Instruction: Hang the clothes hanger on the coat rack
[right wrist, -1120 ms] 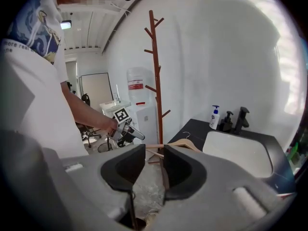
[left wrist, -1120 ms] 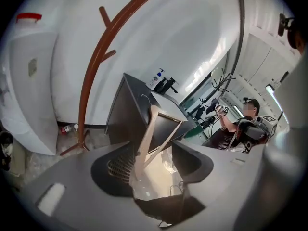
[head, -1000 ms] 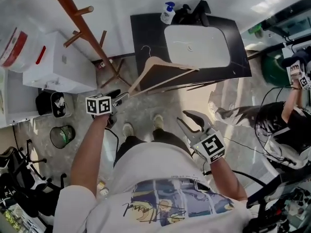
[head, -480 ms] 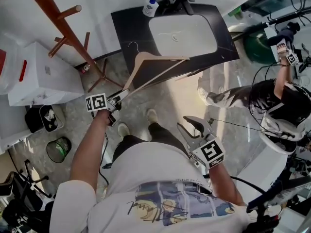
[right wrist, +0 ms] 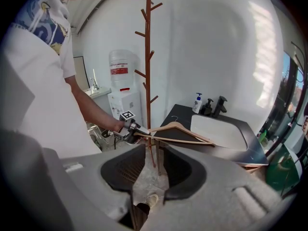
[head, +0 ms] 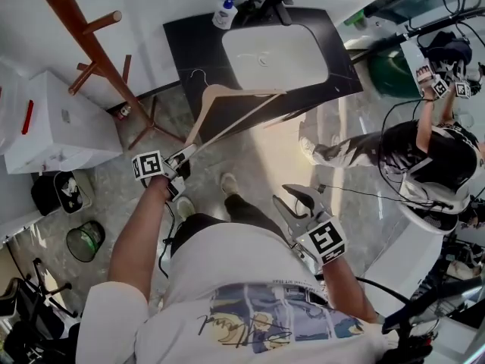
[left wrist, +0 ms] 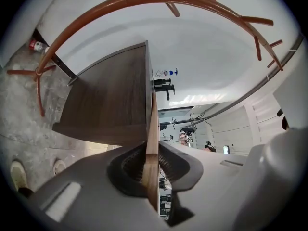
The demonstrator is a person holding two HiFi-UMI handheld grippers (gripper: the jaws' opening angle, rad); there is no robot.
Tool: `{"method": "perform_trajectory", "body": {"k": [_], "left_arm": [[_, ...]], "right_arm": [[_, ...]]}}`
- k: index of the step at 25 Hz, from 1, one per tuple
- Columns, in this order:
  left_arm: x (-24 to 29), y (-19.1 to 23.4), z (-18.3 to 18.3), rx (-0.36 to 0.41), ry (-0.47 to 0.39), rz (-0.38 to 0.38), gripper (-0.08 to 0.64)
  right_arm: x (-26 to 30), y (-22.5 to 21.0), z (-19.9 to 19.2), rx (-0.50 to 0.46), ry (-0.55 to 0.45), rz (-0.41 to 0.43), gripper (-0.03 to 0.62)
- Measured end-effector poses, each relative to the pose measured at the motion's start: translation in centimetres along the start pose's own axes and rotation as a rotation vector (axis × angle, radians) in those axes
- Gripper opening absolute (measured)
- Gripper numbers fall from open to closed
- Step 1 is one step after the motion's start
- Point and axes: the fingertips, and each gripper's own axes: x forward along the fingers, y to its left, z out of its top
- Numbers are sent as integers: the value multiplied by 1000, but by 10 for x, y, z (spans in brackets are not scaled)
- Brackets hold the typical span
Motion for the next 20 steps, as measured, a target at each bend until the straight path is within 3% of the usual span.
{"method": "perform_trajectory", "body": {"k": [4, 20], "left_arm": [[0, -8, 2, 49, -16, -3, 49], [-11, -104, 10, 378, -96, -110, 46]], "right_arm": [[1, -1, -1, -10, -1, 8, 119], [10, -4, 13, -82, -34, 94, 119]]}}
